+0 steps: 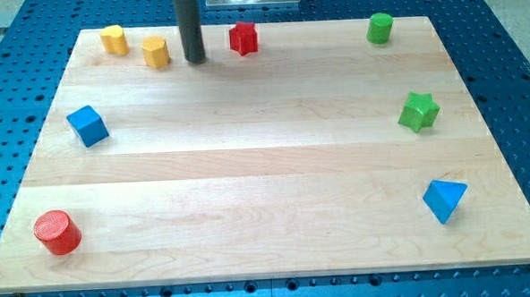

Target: Push the red star closely to the red circle

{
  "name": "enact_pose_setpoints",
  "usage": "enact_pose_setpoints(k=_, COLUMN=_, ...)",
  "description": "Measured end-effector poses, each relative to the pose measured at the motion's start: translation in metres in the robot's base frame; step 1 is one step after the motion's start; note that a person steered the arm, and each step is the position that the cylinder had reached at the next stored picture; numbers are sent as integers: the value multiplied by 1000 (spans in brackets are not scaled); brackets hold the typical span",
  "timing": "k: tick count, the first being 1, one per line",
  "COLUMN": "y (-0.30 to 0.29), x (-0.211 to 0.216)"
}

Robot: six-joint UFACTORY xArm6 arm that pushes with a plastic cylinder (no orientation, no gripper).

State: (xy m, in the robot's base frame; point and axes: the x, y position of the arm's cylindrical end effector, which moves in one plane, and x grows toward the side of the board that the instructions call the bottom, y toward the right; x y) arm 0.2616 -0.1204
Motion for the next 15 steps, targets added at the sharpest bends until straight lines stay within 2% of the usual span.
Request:
enact_pose_setpoints(k=1, y=-42, x=-5)
enact_pose_setpoints(k=2, y=-2, x=-48)
enact_pose_setpoints(k=3, y=28, x=-70)
enact_pose_setpoints(k=4, y=112, x=-62)
enact_pose_setpoints(k=5, y=112, x=0)
enact_pose_setpoints(k=6, y=67, x=74)
enact_pose_setpoints(k=7, y=48, x=122)
enact_pose_setpoints(k=8, y=4, x=139)
enact_pose_setpoints(k=9, y=14, x=112)
enact_pose_setpoints(k=10, y=-18, x=126)
enact_pose_setpoints(k=11, y=-40, x=179)
enact_pose_setpoints(k=12, y=-23, x=130)
enact_pose_setpoints(k=13, y=-75, x=103)
enact_pose_setpoints(k=14, y=-84, x=164)
enact_pose_setpoints(k=15, y=-50, x=175)
